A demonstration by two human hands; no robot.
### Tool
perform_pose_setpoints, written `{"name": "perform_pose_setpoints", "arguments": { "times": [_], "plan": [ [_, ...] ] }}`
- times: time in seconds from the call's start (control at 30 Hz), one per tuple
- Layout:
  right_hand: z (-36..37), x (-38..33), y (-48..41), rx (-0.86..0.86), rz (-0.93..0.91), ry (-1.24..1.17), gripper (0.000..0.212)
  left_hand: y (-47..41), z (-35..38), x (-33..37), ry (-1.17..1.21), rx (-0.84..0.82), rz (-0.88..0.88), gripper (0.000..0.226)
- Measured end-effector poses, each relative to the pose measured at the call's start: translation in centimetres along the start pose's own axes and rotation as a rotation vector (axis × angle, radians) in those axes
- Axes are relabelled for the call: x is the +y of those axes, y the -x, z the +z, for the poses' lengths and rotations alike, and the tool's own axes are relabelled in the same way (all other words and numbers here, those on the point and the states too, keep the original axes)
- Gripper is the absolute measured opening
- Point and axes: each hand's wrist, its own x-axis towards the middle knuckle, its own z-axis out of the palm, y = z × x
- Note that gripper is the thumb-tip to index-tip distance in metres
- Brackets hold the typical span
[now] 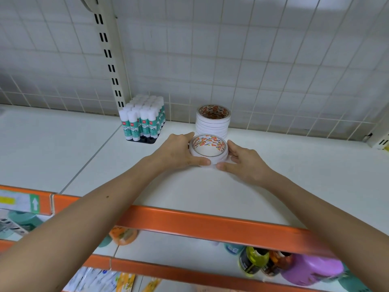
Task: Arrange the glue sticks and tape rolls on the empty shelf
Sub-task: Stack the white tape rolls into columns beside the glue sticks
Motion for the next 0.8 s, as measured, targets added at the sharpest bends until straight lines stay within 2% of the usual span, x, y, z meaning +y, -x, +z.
{"name": "perform_pose_setpoints", "arguments": {
  "times": [0.1, 0.27, 0.5, 0.67, 0.73, 0.8],
  "plan": [
    [0.5, -0.2, -0.3, 0.054, 0.024, 0.032, 0.042, 0.0, 0.3, -0.3, -0.008, 0.021, 0.027, 0.06],
    [0.9, -0.3, -0.5, 0.079, 0.037, 0.037, 0.042, -0.2, 0.8, -0.7, 0.024, 0.072, 0.028, 0.056],
    [1.1, -0.3, -0.7, 0.108, 0.048, 0.026, 0.044, -0.5, 1.2, -1.1, 0.053, 0.062, 0.014, 0.053],
    [1.2, -0.3, -0.8, 0.119, 0.072, 0.094, 0.048, -0.8, 1.9, -1.5, 0.153, 0.036, -0.043, 0.071],
    [1.3, -0.3, -0.8, 0.12, 0.077, 0.087, 0.047, -0.9, 2.0, -1.5, 0.163, 0.048, -0.036, 0.057],
    [1.3, -0.4, -0.9, 0.127, 0.083, 0.078, 0.044, -0.9, 2.1, -1.1, 0.163, 0.065, -0.039, 0.056]
  ]
}}
